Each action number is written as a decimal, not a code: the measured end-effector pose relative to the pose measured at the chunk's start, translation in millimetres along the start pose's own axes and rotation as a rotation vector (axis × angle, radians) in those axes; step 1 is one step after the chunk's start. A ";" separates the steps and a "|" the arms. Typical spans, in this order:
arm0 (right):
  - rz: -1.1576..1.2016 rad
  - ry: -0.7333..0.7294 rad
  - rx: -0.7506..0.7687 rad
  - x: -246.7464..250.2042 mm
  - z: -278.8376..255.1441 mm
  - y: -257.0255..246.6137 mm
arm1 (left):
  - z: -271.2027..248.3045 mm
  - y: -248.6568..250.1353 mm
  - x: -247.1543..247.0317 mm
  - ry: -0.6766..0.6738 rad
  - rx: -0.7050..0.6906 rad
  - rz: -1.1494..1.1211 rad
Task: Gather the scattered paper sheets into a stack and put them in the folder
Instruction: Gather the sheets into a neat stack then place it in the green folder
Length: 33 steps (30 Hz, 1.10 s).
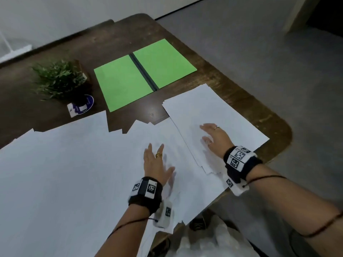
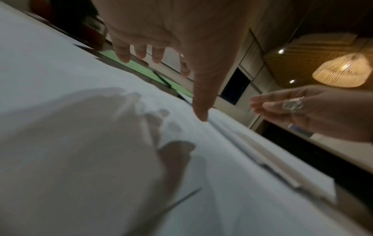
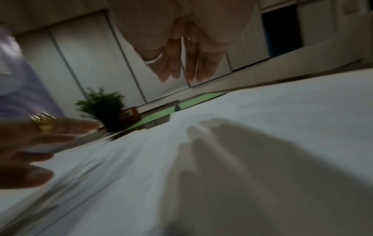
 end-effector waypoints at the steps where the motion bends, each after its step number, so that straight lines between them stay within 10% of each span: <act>1: 0.013 -0.070 0.060 -19.9 -4.2 -17.7 | -10.7 -21.1 -6.4 -0.053 0.064 0.098; 7: -0.079 -0.462 -0.003 -138.1 -13.4 -59.2 | -61.3 -100.7 -53.1 -0.366 0.202 0.225; 33: 0.117 -0.436 -0.286 -198.8 -16.2 -114.6 | -74.6 -131.3 -42.1 -0.334 -0.010 0.066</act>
Point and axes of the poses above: each hand's wrist, its own z-axis towards the middle knuckle, its own x-axis out of the back of the hand, y = z × x, the point moved 9 cm from there along z, towards the middle knuckle, and after that the axes turned 15 degrees about -y, right-handed, at the moved point
